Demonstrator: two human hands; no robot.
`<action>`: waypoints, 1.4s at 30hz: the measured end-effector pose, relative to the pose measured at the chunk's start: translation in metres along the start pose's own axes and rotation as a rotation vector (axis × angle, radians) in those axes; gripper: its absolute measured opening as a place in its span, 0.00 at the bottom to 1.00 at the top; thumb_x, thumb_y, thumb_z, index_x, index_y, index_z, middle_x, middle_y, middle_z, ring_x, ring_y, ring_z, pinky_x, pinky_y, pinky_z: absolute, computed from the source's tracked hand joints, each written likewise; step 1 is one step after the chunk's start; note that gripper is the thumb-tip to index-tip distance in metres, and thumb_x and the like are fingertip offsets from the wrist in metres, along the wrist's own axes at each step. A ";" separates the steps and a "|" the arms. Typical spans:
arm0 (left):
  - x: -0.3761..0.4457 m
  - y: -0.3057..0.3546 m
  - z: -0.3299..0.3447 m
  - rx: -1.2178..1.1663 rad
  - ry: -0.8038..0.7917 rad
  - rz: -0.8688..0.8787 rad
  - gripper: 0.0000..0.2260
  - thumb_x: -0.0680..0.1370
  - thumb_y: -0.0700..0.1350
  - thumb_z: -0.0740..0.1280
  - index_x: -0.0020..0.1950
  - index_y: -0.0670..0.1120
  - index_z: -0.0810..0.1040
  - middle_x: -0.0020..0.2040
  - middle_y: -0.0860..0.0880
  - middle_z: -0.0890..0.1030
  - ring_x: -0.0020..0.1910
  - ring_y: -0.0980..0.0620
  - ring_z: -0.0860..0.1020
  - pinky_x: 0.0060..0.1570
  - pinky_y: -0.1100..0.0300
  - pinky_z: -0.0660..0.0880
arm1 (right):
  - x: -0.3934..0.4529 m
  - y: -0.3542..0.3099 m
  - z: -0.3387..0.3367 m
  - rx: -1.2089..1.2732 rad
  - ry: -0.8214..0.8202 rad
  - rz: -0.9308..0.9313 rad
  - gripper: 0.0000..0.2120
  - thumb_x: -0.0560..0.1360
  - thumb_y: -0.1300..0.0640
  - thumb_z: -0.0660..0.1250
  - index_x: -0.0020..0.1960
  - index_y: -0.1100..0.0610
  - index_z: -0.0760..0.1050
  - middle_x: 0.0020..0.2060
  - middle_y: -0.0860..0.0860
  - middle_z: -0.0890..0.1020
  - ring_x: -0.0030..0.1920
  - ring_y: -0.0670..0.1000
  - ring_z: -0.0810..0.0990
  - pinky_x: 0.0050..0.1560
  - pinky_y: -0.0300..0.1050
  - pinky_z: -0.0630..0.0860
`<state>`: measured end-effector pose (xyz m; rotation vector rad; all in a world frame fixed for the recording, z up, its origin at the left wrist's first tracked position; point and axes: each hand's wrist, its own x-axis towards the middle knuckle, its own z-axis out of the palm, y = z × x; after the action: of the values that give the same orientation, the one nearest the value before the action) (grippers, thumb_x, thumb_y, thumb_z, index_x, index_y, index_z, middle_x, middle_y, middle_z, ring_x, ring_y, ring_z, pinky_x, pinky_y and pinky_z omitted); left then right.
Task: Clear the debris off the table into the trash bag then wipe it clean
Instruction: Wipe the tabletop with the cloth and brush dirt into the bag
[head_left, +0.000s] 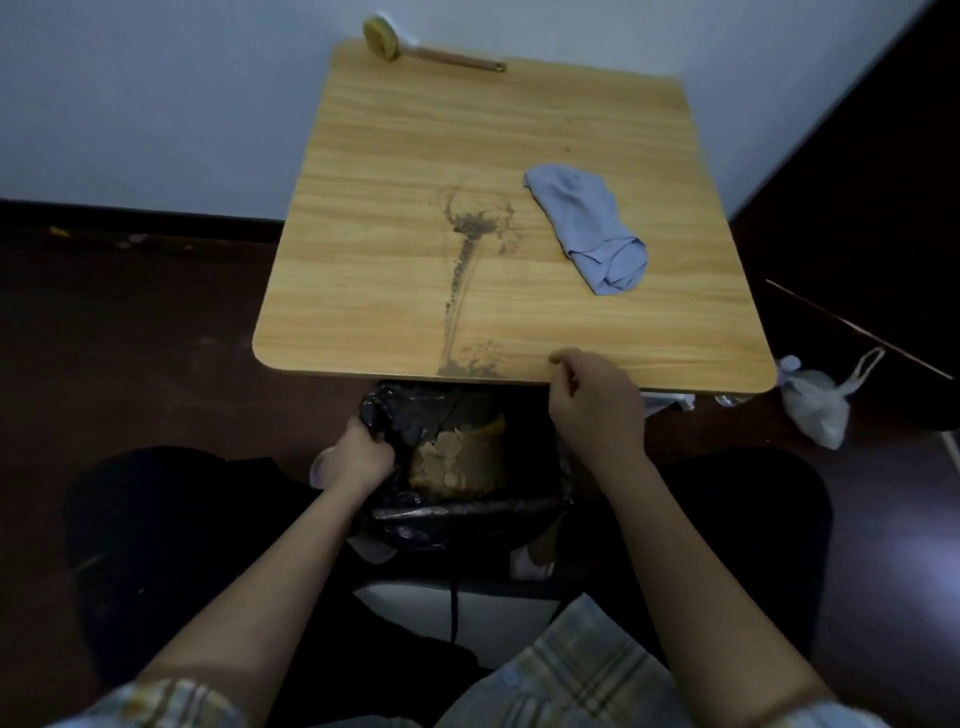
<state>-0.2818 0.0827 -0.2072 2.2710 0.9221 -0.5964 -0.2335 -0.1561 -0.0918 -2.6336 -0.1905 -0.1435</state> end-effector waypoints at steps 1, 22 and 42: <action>0.000 0.001 0.001 -0.010 0.004 0.002 0.16 0.79 0.47 0.59 0.65 0.44 0.67 0.59 0.40 0.77 0.59 0.37 0.75 0.47 0.54 0.66 | 0.013 0.000 -0.002 0.012 0.042 -0.011 0.12 0.77 0.62 0.61 0.56 0.60 0.80 0.47 0.56 0.83 0.43 0.56 0.80 0.37 0.42 0.67; 0.001 -0.007 0.018 -0.047 0.061 -0.064 0.11 0.78 0.47 0.62 0.59 0.47 0.70 0.57 0.43 0.78 0.56 0.38 0.76 0.44 0.57 0.66 | 0.247 0.039 0.037 -0.254 -0.116 0.133 0.24 0.82 0.48 0.54 0.75 0.55 0.60 0.71 0.58 0.65 0.69 0.62 0.62 0.63 0.59 0.63; 0.006 -0.016 0.015 -0.120 0.006 -0.089 0.20 0.78 0.48 0.61 0.70 0.46 0.64 0.60 0.41 0.78 0.61 0.36 0.74 0.51 0.53 0.69 | 0.250 -0.022 0.056 -0.057 -0.239 -0.386 0.20 0.80 0.60 0.54 0.71 0.54 0.68 0.61 0.60 0.69 0.60 0.62 0.69 0.53 0.52 0.69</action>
<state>-0.2922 0.0848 -0.2275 2.1358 1.0379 -0.5576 0.0130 -0.0823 -0.0967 -2.6360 -0.7867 0.0390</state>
